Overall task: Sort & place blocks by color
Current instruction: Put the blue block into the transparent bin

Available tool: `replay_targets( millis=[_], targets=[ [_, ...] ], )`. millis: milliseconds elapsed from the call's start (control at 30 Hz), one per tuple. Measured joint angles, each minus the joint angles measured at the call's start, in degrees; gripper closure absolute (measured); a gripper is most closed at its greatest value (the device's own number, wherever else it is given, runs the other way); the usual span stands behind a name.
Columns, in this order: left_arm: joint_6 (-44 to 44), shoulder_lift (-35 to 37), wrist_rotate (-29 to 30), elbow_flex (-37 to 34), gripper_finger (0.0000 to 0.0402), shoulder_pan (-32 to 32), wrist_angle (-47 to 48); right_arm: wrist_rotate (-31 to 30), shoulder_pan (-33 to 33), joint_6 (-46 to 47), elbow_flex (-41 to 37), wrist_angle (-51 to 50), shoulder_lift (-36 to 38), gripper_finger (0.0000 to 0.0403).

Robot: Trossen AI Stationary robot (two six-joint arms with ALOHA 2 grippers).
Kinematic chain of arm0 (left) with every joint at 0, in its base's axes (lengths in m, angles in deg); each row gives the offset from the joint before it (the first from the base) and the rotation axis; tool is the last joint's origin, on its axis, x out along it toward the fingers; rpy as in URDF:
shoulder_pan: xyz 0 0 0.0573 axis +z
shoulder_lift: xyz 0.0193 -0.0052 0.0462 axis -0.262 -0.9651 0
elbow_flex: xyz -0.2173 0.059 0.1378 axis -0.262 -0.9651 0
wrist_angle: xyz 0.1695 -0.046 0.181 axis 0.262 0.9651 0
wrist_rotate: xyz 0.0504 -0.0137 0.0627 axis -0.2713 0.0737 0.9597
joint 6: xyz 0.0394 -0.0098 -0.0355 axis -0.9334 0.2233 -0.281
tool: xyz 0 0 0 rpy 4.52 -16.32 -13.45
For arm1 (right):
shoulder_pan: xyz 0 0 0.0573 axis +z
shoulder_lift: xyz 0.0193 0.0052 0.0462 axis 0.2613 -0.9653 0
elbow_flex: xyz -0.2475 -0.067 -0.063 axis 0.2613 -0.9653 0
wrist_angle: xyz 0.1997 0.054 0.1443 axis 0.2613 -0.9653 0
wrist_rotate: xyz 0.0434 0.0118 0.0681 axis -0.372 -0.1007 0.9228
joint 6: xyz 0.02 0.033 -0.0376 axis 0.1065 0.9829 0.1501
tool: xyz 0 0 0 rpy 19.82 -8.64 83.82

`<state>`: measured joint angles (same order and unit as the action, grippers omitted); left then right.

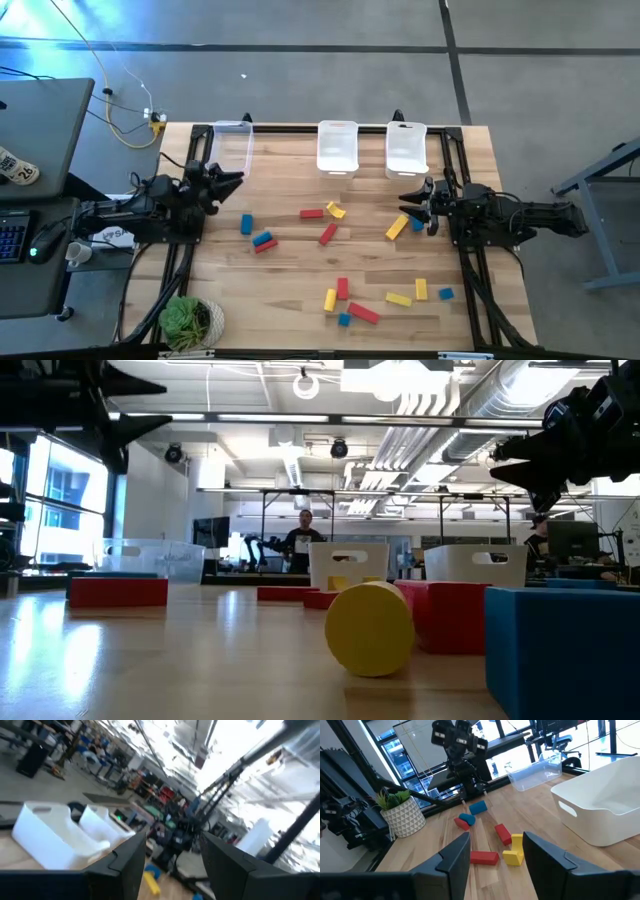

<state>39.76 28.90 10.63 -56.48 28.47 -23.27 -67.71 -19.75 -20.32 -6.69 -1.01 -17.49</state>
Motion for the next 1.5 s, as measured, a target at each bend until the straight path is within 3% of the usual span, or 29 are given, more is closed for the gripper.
replay_targets(
  millis=[167,467,733,1100,1500],
  targets=[
    [4.2,-5.0,4.5,6.6,0.0227,0.0,5.1,0.0,0.0,0.0,0.0,0.0,0.0,0.0236],
    [9.6,-19.3,5.5,20.6,0.0227,0.0,26.6,0.0,0.0,0.0,0.0,0.0,0.0,0.0236],
    [24.4,-31.2,5.3,29.7,0.0227,0.0,46.3,0.0,0.0,0.0,0.0,0.0,0.0,0.0236],
    [35.6,-42.4,-1.8,31.3,0.0227,-0.3,56.2,0.0,0.0,0.0,0.0,0.0,0.0,0.0236],
    [43.1,-51.1,-1.3,31.3,0.0227,-5.4,59.1,0.0,0.0,0.0,0.0,0.0,0.0,0.0236]
  ],
)
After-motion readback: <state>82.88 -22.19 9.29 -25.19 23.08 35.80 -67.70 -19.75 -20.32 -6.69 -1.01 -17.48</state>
